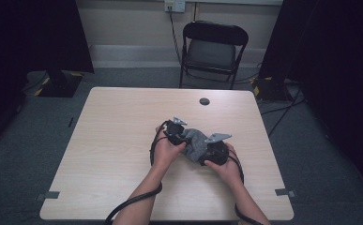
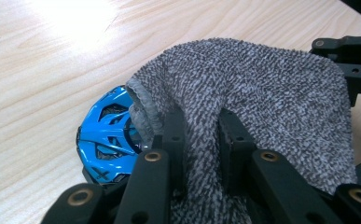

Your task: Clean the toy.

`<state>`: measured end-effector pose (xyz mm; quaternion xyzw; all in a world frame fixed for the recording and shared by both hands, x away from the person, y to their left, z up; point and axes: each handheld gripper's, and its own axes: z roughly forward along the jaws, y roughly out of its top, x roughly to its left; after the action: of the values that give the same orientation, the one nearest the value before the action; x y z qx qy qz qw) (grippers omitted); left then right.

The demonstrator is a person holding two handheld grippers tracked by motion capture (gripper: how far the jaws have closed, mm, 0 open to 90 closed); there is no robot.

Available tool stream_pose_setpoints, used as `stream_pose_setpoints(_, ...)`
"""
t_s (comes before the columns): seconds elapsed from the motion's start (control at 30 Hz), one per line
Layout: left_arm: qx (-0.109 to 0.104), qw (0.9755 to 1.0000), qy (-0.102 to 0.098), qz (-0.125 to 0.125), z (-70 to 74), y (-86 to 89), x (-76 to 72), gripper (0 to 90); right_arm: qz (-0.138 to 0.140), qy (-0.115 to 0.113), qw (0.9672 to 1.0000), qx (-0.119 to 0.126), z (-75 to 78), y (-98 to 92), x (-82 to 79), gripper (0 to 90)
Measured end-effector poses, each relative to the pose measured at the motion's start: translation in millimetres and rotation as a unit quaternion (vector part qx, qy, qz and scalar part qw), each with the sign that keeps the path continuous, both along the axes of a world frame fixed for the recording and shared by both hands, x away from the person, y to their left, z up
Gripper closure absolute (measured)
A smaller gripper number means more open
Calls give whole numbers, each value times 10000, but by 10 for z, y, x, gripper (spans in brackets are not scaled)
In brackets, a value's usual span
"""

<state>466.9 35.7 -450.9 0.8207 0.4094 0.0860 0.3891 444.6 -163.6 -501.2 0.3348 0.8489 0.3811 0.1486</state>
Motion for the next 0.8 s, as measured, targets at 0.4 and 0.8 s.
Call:
stream_pose_setpoints(0.4,295,9995,-88,49,24,14,45,756,2,-7,10000,-9,0,0,-1,231)
stream_pose_setpoints(0.8,416,9987,-17,304,34,137,177,754,2,-5,10000,-9,0,0,0,231)
